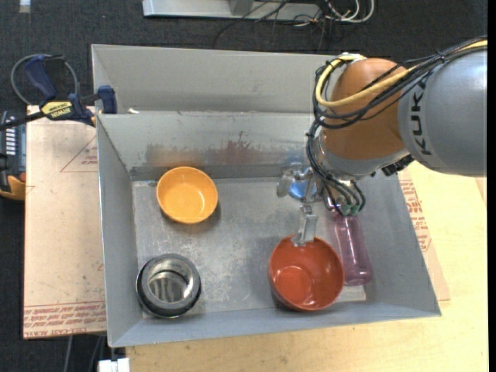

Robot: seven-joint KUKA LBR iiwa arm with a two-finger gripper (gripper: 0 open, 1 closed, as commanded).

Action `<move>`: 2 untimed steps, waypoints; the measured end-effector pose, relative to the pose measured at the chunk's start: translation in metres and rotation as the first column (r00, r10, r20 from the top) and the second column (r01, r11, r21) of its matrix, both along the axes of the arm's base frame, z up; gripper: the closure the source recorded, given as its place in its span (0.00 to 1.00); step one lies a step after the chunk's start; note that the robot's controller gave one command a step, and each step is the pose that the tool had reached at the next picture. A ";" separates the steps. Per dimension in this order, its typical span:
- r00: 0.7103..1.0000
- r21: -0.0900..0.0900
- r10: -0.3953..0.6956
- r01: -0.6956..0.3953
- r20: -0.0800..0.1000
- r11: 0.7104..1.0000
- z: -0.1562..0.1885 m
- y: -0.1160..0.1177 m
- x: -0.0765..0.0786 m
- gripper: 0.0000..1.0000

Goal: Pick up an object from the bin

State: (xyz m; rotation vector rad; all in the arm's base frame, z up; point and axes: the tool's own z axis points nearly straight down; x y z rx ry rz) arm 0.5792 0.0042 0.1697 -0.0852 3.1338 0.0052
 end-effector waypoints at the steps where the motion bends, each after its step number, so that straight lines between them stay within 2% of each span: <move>1: 0.973 -0.004 0.230 -0.230 0.009 0.973 0.039 -0.035 0.018 0.00; 2: 0.964 -0.004 0.265 -0.265 0.010 0.964 -0.002 -0.027 0.013 0.00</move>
Offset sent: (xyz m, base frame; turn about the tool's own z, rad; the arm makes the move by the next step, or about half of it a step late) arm 0.0016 -0.0153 -0.0798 -0.3363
